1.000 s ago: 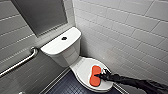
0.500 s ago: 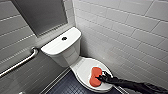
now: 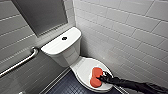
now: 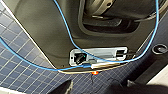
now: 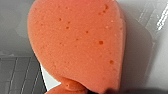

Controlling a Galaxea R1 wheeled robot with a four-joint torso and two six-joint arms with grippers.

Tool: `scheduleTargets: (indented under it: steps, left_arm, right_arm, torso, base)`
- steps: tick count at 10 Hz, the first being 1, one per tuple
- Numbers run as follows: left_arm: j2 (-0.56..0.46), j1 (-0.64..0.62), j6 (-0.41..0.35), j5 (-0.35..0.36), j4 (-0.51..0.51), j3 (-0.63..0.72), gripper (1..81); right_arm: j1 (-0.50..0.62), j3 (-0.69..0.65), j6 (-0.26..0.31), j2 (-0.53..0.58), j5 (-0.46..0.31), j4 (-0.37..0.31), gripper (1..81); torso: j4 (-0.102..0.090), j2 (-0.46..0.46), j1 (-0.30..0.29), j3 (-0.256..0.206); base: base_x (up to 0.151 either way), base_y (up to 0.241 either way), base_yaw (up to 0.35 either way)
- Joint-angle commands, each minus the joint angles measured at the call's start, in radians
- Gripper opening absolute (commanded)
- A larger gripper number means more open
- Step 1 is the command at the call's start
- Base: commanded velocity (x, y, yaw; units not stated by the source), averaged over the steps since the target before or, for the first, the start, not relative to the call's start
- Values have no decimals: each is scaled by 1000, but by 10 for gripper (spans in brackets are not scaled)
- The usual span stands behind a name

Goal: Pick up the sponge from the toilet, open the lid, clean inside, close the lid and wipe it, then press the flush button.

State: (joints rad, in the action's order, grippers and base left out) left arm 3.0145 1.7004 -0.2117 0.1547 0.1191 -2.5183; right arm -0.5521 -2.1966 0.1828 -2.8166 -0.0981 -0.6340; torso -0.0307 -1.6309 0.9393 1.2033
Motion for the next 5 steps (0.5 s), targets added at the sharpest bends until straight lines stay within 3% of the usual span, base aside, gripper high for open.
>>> scheduleTargets:
  steps: [1,5]
  left_arm:
    - [6,51,-8,-89,-3,18,811]
    - [-61,34,-9,-86,-4,118,811]
  right_arm:
    - [111,431,3,302,15,20,10]
    - [104,713,-9,592,70,19,10]
  torso:
    - [0,0,0,0]
    - [0,0,0,1]
  base:
    - [0,0,0]
    - [0,0,0]
